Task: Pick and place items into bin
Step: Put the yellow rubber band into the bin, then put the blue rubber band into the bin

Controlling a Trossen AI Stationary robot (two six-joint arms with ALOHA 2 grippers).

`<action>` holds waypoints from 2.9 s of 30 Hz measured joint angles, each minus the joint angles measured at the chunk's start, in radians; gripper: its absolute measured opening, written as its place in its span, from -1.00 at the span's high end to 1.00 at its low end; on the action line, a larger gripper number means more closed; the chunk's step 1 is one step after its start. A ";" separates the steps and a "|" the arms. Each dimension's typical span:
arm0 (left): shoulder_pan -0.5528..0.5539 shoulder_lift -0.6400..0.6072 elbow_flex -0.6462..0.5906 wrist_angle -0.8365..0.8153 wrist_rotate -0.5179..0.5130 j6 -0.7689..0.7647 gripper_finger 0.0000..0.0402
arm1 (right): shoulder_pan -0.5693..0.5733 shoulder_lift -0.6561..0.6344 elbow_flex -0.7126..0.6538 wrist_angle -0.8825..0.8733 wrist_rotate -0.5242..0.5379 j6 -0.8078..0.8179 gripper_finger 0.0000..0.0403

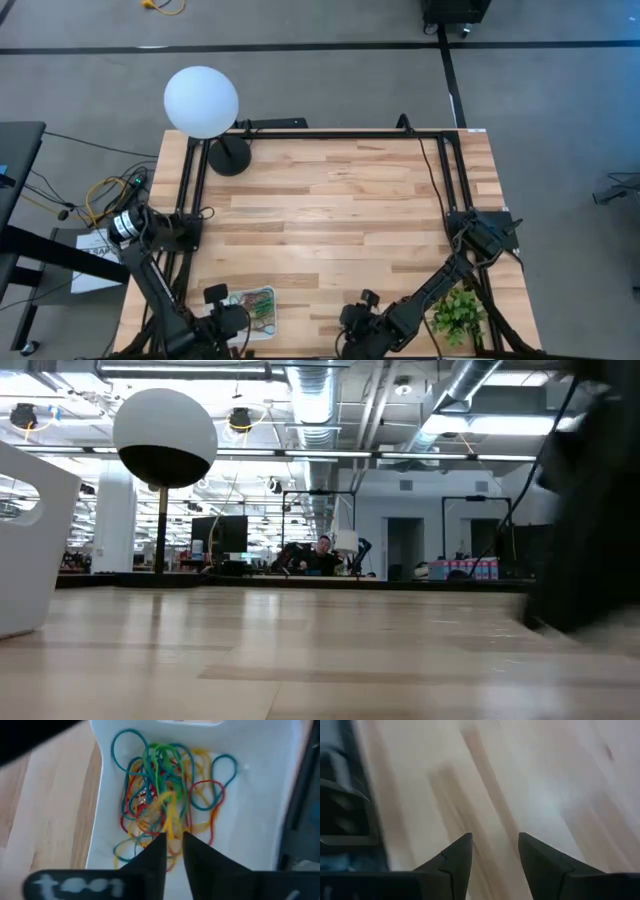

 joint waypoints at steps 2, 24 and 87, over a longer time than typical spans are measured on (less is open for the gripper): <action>0.011 0.017 -0.002 -0.007 -0.002 0.008 0.65 | 0.007 0.000 0.000 -0.074 -0.025 0.068 0.23; 0.112 0.044 0.043 -0.016 -0.084 0.192 0.37 | 0.036 -0.090 -0.002 -0.300 -0.145 0.273 0.39; 0.257 0.048 0.163 0.287 -0.360 0.685 0.37 | -0.079 -0.064 0.105 0.126 0.393 -0.207 0.98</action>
